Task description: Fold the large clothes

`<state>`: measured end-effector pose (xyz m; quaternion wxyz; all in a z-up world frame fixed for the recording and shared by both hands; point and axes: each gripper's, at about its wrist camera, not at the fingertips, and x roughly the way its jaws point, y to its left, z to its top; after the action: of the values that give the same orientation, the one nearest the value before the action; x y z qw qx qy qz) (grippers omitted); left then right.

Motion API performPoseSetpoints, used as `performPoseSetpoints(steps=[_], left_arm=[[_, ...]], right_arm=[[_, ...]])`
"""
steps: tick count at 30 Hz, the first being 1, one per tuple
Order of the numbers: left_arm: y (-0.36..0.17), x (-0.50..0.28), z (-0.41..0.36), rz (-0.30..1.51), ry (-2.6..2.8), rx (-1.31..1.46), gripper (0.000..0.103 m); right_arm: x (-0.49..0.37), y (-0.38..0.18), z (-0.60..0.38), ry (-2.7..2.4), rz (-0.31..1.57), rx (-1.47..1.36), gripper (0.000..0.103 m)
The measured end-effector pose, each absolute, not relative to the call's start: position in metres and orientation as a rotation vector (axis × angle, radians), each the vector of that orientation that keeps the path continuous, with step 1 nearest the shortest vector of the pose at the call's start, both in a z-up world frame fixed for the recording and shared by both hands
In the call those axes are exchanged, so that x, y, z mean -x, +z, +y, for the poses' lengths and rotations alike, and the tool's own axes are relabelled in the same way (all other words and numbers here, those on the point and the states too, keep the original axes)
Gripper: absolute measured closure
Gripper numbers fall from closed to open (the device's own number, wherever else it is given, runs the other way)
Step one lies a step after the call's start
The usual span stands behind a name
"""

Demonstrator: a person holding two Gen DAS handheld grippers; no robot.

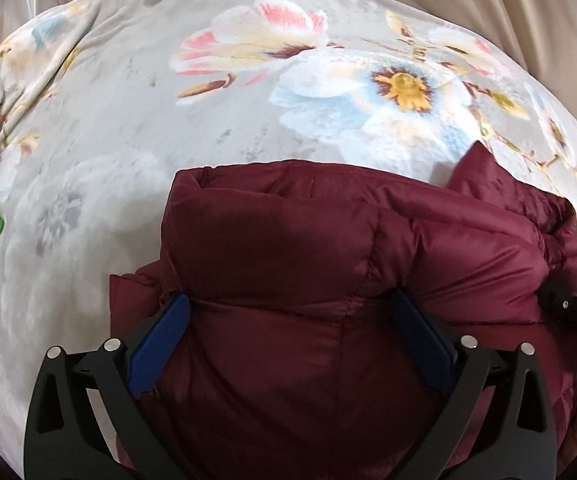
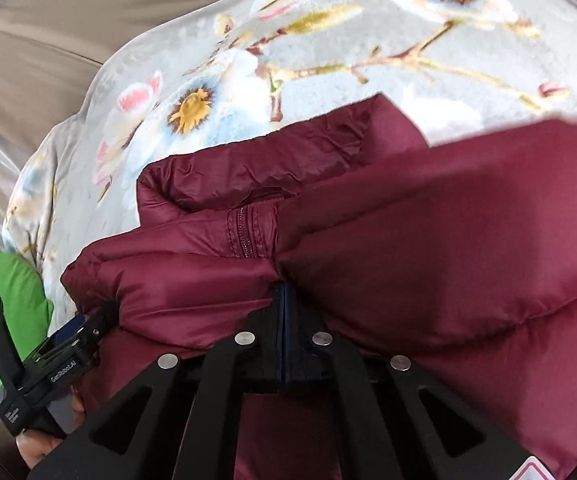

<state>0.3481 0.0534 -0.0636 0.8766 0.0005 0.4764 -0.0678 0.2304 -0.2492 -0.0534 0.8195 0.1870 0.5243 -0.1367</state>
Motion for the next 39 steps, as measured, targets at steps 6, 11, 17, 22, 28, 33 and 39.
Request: performPoseSetpoints(steps=[6, 11, 17, 22, 28, 33, 39], left_arm=[[-0.038, -0.333, 0.072, 1.005, -0.11, 0.041, 0.009], [-0.025, -0.313, 0.094, 1.021, -0.076, 0.09, 0.009], [-0.03, -0.302, 0.117, 1.069, -0.039, 0.125, 0.009], [-0.057, -0.304, 0.142, 1.157, -0.065, 0.228, 0.007], [-0.078, -0.301, 0.168, 1.2, -0.166, 0.533, 0.012], [-0.055, -0.293, 0.134, 1.194, -0.344, 0.508, 0.069], [0.015, -0.266, 0.096, 1.055, -0.485, 0.486, 0.091]], right_arm=[[-0.209, -0.013, -0.222, -0.27, 1.065, -0.391, 0.092], [-0.217, -0.024, -0.21, -0.255, 1.113, -0.371, 0.092], [-0.233, -0.053, -0.208, -0.253, 1.171, -0.352, 0.095], [-0.234, -0.06, -0.209, -0.247, 1.177, -0.359, 0.098], [-0.233, -0.063, -0.207, -0.244, 1.172, -0.343, 0.099], [-0.232, -0.064, -0.208, -0.234, 1.163, -0.342, 0.1], [-0.232, -0.065, -0.209, -0.216, 1.16, -0.334, 0.101]])
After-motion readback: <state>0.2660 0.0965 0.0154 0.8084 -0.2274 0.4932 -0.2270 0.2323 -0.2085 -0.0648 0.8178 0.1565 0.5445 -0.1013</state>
